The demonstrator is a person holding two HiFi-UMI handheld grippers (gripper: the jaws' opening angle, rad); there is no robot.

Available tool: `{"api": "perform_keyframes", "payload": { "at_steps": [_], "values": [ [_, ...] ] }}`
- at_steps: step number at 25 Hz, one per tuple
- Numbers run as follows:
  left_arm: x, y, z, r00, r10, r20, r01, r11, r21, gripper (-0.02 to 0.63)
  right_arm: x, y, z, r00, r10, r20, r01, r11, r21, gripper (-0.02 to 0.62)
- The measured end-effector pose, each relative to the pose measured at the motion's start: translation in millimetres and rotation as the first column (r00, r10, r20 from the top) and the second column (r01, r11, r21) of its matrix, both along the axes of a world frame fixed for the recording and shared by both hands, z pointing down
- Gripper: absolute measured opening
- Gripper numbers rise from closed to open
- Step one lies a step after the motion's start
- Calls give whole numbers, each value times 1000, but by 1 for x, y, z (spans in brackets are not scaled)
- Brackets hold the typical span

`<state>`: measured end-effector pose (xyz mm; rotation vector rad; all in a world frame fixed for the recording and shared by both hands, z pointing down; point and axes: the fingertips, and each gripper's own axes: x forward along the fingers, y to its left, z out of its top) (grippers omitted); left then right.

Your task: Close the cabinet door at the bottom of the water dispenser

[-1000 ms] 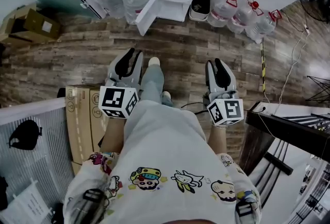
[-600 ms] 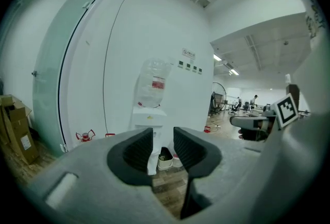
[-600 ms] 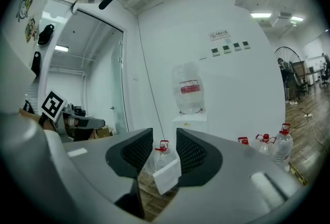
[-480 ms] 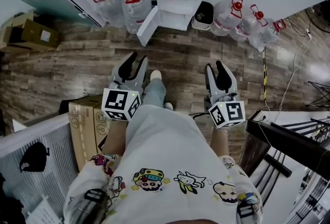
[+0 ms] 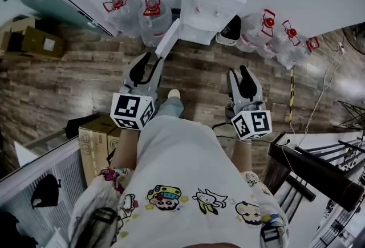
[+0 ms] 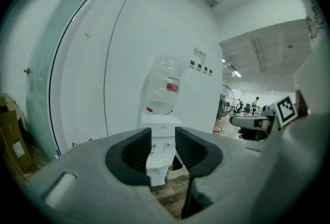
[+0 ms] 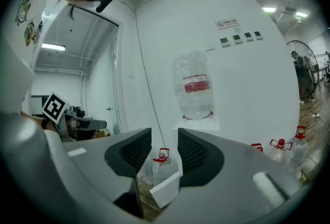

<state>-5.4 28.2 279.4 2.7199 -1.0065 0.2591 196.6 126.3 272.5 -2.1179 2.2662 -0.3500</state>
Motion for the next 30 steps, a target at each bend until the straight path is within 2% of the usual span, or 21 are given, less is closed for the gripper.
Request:
{"api": "perform_keyframes", "payload": {
  "at_steps": [11,18,26,28,30],
  "values": [
    [-38,-42,22,998,-57,4,57,996,-65,137,-42,-70,14,995,-103,-3,103,993,-58,160],
    [-55,-57,40,988,-155,3,154,983,-98,137,-60,-115,31,974,-228,-9,226,969,-103,160],
    [-53,-79,44,940,-341,11,340,935,-100,137,-63,-170,40,903,-430,3,427,896,-125,160],
    [-51,-83,44,912,-409,14,408,907,-100,137,-63,-186,41,868,-497,11,494,860,-126,160],
    [-48,-88,42,874,-486,14,485,869,-95,137,-66,-204,42,817,-577,17,574,810,-123,160]
  ]
}}
